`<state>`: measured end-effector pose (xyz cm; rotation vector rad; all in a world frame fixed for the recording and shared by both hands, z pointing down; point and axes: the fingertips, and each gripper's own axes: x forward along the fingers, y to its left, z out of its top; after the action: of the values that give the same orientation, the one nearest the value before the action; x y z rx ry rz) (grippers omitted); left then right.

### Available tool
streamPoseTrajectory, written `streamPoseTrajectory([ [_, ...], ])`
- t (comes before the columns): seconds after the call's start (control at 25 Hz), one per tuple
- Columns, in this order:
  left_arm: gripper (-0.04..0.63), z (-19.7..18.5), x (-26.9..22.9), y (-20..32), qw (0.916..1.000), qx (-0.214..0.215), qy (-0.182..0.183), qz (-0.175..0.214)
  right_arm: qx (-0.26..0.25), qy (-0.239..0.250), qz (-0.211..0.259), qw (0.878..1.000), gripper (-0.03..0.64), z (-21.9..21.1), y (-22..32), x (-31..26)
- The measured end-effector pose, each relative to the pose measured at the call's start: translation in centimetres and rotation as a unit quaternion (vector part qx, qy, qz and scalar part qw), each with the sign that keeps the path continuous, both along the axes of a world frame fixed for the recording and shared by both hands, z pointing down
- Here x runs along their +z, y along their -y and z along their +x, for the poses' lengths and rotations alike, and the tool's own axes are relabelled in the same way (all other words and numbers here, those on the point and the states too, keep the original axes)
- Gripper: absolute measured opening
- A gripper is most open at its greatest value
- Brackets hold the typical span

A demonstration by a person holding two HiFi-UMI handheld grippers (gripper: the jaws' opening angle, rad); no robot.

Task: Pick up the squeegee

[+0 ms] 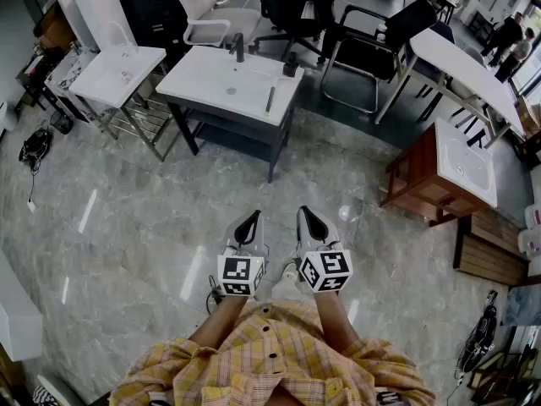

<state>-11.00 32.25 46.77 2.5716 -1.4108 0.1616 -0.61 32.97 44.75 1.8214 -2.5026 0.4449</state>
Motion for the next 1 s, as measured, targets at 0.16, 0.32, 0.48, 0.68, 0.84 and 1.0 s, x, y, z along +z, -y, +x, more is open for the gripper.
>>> streamPoseTrajectory([
  [0.16,-0.002,1.1,0.0,1.5,1.0,-0.005,0.005,-0.002,-0.005,0.0,0.003,1.0,-0.003,1.1,1.8,-0.3],
  [0.32,-0.002,2.8,0.0,2.7,0.9999,-0.007,0.011,-0.002,-0.01,0.011,0.005,1.0,-0.003,2.6,3.3,-0.4],
  [0.48,-0.002,4.6,-0.1,4.4,0.9998,-0.014,0.015,0.001,-0.015,0.015,0.017,1.0,-0.003,4.7,5.0,-0.9],
  [0.68,-0.002,7.3,-0.4,6.2,0.9995,-0.031,0.008,0.007,-0.038,0.014,0.031,0.999,-0.002,7.0,6.7,-1.6],
  [0.84,-0.002,9.6,-0.4,6.8,0.9992,-0.035,0.014,0.01,-0.046,0.018,0.038,0.998,-0.002,8.8,7.7,-1.8],
  [1.0,-0.002,10.7,0.1,7.0,0.9991,-0.035,0.022,0.004,-0.054,0.022,0.034,0.998,-0.002,9.7,8.3,-1.4],
])
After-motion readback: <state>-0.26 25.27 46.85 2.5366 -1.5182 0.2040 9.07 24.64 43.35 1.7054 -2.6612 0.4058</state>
